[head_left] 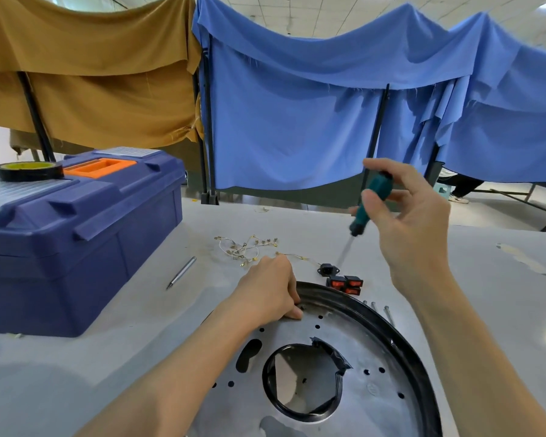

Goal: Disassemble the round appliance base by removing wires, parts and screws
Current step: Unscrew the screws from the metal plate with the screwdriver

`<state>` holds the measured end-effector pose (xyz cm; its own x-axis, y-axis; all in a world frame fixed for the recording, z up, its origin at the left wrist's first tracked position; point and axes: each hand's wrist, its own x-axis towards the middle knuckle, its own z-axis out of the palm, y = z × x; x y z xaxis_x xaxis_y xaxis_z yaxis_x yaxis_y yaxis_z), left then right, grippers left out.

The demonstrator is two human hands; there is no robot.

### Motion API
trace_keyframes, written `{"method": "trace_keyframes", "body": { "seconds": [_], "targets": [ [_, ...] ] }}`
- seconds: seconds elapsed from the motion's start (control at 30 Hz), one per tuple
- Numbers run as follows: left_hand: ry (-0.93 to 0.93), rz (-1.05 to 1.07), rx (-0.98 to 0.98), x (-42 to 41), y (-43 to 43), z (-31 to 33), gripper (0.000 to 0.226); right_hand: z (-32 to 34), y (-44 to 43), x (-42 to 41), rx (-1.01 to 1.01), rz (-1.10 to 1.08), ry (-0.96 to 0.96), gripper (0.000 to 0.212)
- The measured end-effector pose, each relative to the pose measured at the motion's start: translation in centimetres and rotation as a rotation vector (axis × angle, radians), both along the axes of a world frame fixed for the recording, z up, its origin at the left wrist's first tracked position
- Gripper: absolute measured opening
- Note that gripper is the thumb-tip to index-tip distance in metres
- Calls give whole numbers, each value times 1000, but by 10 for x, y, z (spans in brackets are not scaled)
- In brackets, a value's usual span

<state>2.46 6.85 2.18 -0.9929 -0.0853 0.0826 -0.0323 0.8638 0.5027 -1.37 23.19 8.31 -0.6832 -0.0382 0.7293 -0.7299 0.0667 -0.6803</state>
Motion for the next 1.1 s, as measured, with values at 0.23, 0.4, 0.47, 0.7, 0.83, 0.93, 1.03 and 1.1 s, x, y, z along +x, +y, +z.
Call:
{"method": "trace_keyframes", "body": {
  "seconds": [0.23, 0.4, 0.47, 0.7, 0.83, 0.93, 1.03, 1.1],
  "targets": [
    [33, -20, -64, -1, -1, -3, 17, -23, 6, -6, 970, 50, -270, 13],
    [126, -25, -307, 0, 3, -3, 20, -37, -5, -7, 1093, 88, -326, 19],
    [159, -48, -369, 1, 4, -3, 20, -41, -7, -8, 1120, 91, -339, 21],
    [270, -121, -587, 4, 8, -3, 21, -47, -7, -11, 1101, 96, -366, 29],
    [247, -173, -674, 2, 10, -3, 25, -51, -7, -13, 1086, 91, -374, 32],
    [225, -207, -705, 0, 10, -3, 21, -51, -7, -12, 1068, 87, -385, 35],
    [233, -229, -737, -1, 10, -6, 19, -51, -6, -11, 1058, 87, -394, 36],
    [243, -236, -752, -1, 9, -9, 17, -51, -7, -11, 1056, 92, -397, 36]
  ]
}}
